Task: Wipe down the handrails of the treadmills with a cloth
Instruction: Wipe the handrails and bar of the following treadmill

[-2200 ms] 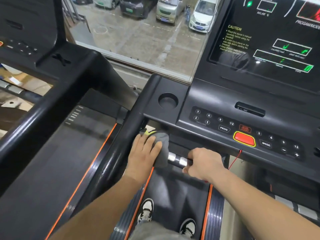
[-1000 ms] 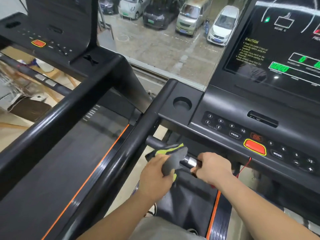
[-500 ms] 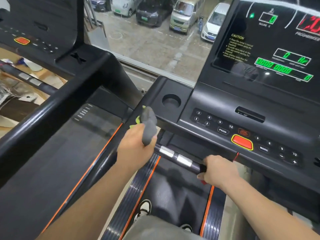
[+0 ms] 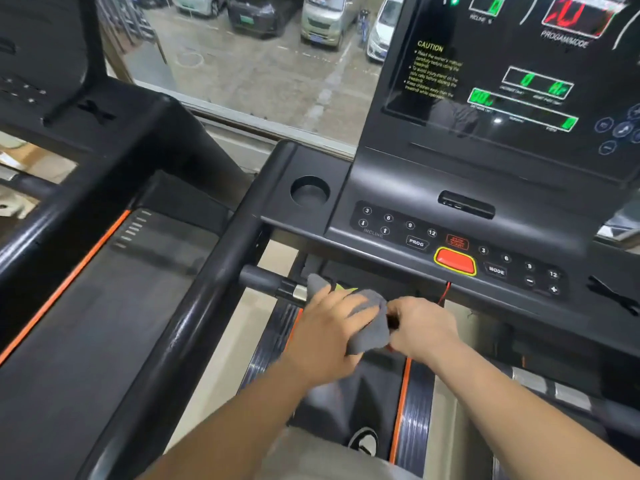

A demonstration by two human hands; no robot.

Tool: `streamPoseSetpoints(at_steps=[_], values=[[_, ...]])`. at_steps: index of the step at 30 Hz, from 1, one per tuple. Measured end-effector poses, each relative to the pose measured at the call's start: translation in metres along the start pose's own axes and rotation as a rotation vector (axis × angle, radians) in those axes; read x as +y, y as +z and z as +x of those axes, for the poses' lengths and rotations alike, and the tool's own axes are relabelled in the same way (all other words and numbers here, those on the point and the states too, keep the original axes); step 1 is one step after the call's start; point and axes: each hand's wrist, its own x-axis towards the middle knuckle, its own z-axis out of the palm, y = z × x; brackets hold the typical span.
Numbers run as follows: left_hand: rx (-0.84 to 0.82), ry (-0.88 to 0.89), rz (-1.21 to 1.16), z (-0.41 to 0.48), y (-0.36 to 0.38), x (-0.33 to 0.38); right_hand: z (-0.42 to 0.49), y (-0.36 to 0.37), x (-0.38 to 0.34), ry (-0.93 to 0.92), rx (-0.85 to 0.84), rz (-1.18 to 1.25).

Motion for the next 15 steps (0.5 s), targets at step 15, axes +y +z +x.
streamPoseSetpoints(at_steps=[15], values=[[-0.097,0.034,0.109,-0.009,0.004,0.017,-0.003,0.002,-0.004,0.025,0.022,0.011]])
